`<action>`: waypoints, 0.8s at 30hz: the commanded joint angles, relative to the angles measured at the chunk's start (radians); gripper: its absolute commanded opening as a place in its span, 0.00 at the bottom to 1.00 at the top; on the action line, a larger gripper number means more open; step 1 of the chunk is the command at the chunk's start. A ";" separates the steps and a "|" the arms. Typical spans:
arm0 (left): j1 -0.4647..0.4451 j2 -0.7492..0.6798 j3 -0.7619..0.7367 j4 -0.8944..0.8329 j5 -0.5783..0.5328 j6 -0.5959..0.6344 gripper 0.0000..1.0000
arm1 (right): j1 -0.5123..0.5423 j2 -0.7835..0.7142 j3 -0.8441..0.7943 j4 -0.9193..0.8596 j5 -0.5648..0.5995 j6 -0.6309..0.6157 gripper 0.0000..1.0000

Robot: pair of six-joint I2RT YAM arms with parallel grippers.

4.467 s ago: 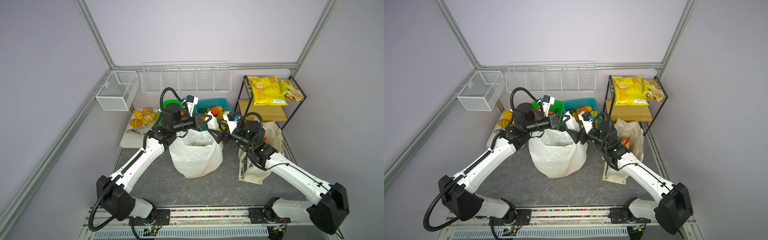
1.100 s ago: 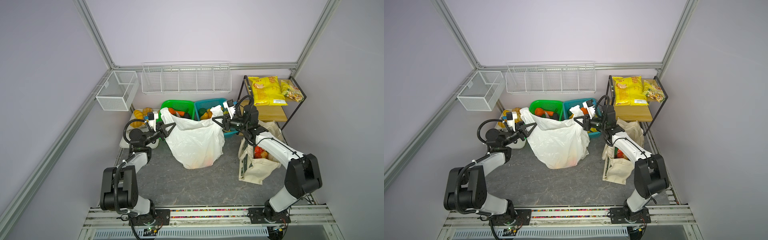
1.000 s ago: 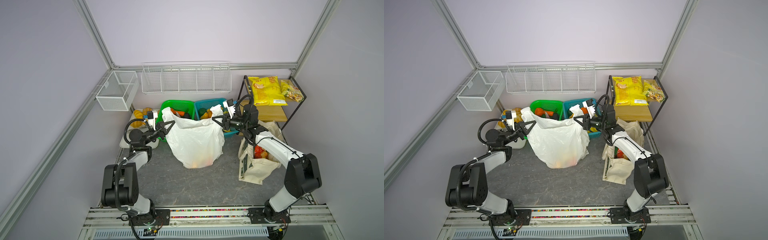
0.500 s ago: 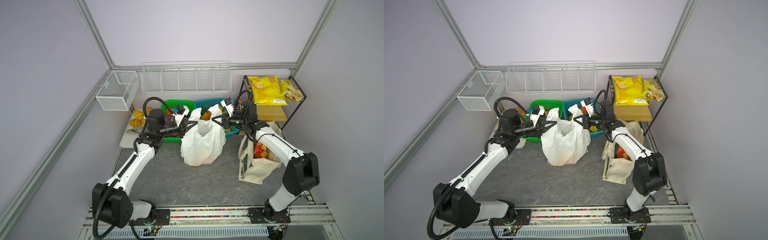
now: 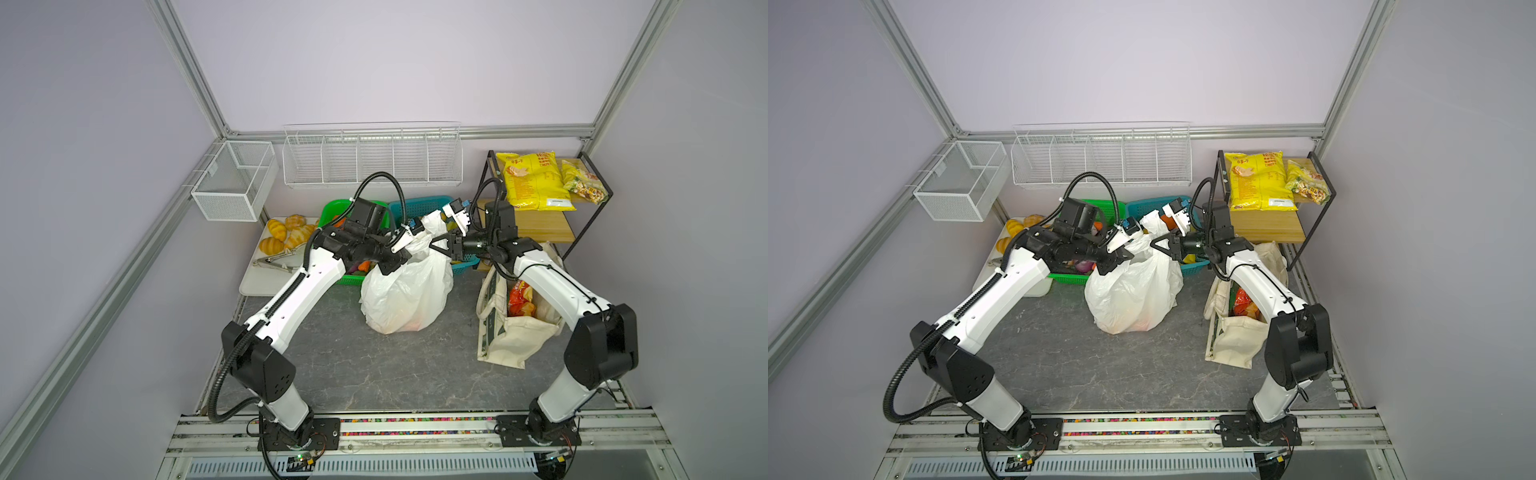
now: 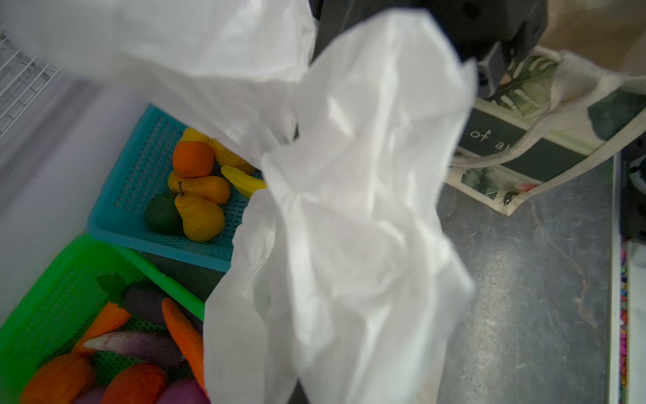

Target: Place the mixed food into the grocery bags and tie them

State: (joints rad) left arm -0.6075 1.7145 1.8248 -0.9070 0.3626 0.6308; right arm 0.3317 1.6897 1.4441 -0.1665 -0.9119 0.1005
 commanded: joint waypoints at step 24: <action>-0.011 0.267 0.506 -0.372 0.099 0.243 0.00 | -0.009 0.007 -0.052 0.105 -0.039 -0.063 0.17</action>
State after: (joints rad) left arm -0.6147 1.9476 2.2707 -1.2148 0.4358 0.8352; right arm 0.3283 1.7042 1.4261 -0.0956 -0.9302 0.0727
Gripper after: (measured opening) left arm 0.047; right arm 0.164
